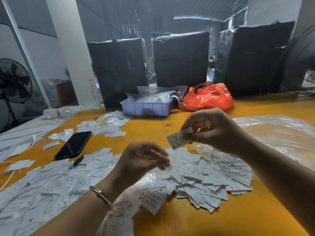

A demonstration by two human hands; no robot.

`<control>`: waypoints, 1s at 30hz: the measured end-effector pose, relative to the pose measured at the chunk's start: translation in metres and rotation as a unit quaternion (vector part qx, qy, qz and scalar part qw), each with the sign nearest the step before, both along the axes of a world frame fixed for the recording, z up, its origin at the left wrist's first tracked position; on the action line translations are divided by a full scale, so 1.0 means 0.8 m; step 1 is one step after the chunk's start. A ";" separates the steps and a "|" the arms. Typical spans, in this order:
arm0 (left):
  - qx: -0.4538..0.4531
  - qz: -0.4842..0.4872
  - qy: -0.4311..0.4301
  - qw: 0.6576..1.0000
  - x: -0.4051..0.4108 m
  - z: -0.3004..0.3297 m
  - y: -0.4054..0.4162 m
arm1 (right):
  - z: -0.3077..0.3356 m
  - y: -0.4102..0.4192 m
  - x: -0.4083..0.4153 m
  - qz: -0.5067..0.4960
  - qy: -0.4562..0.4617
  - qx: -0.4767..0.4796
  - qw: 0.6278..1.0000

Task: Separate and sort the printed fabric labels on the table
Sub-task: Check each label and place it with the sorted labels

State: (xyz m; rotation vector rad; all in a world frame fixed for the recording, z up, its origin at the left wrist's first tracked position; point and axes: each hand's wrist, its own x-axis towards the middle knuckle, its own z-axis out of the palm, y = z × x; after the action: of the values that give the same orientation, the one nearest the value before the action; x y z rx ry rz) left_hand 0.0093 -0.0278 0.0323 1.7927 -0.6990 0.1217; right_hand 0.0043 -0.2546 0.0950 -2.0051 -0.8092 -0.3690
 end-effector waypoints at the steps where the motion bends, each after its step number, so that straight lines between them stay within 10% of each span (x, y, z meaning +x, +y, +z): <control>1: 0.001 -0.001 -0.001 1.000 0.000 0.000 0.000 | -0.001 0.001 0.001 -0.008 -0.009 -0.015 1.000; 23: 0.014 0.005 -0.018 1.000 0.002 -0.002 0.002 | -0.007 0.004 0.003 0.012 0.037 -0.103 0.994; 30: 0.013 0.005 -0.037 0.999 0.002 -0.002 0.000 | -0.005 -0.001 0.004 -0.067 -0.052 0.025 0.996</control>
State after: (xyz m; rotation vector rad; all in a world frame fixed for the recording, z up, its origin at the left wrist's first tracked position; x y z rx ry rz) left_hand 0.0106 -0.0275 0.0305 1.8250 -0.7485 0.1872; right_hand 0.0078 -0.2553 0.0910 -2.0123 -0.7242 -0.5694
